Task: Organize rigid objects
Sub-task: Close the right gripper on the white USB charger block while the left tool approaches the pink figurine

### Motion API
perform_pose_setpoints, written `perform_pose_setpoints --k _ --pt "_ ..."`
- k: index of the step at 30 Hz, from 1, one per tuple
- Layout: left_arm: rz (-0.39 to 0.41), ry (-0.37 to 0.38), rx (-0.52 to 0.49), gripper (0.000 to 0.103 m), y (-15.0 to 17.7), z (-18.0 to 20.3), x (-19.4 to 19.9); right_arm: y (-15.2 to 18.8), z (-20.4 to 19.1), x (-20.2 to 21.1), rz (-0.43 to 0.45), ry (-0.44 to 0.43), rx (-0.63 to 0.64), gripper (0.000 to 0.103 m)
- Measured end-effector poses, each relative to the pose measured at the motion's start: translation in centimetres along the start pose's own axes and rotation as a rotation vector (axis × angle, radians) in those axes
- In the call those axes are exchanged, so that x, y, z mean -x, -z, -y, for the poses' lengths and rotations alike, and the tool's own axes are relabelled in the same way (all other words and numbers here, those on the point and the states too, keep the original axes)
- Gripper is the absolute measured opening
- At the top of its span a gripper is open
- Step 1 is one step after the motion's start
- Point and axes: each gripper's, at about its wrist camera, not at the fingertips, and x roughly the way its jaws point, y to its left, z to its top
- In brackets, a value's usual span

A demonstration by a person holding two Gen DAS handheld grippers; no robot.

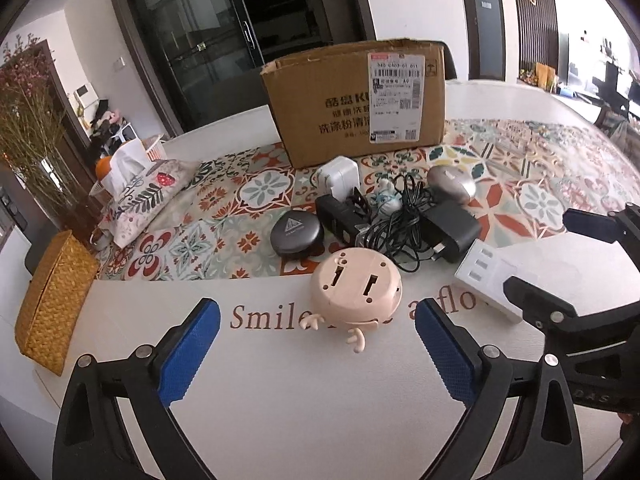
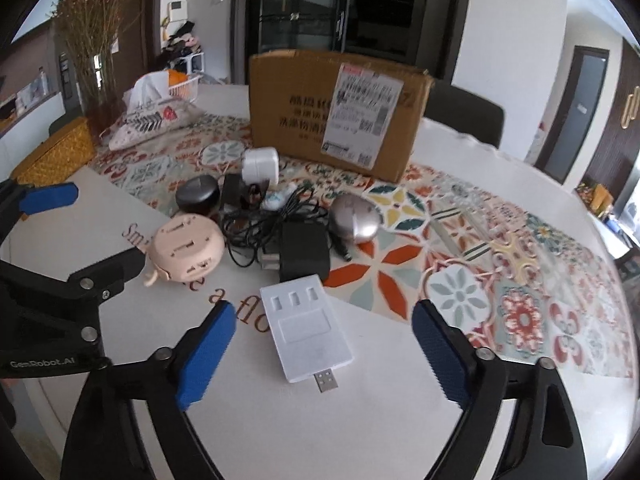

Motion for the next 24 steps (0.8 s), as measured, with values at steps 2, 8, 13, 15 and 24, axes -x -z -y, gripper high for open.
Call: perform_pose_setpoints --k 2,8,13,15,24 --pt "0.001 0.001 -0.007 0.099 0.1 0.2 -0.4 0.3 0.1 -1.1 -0.009 -0.007 0.008 0.083" --pt "-0.003 0.008 -0.018 0.099 0.6 0.5 -1.5 1.0 0.0 -3.4 -0.042 -0.062 0.024 0.074" --pt "-0.010 0.010 -0.011 0.099 0.8 0.4 -2.3 1.2 -0.4 -4.6 -0.056 -0.095 0.041 0.067" --pt "-0.010 0.010 -0.012 0.099 0.8 0.4 -2.5 1.2 -0.5 -5.1 -0.064 -0.103 0.043 0.061" --pt "-0.019 0.035 -0.011 0.099 0.8 0.4 -3.3 1.3 -0.5 -5.8 -0.080 -0.119 0.020 0.054"
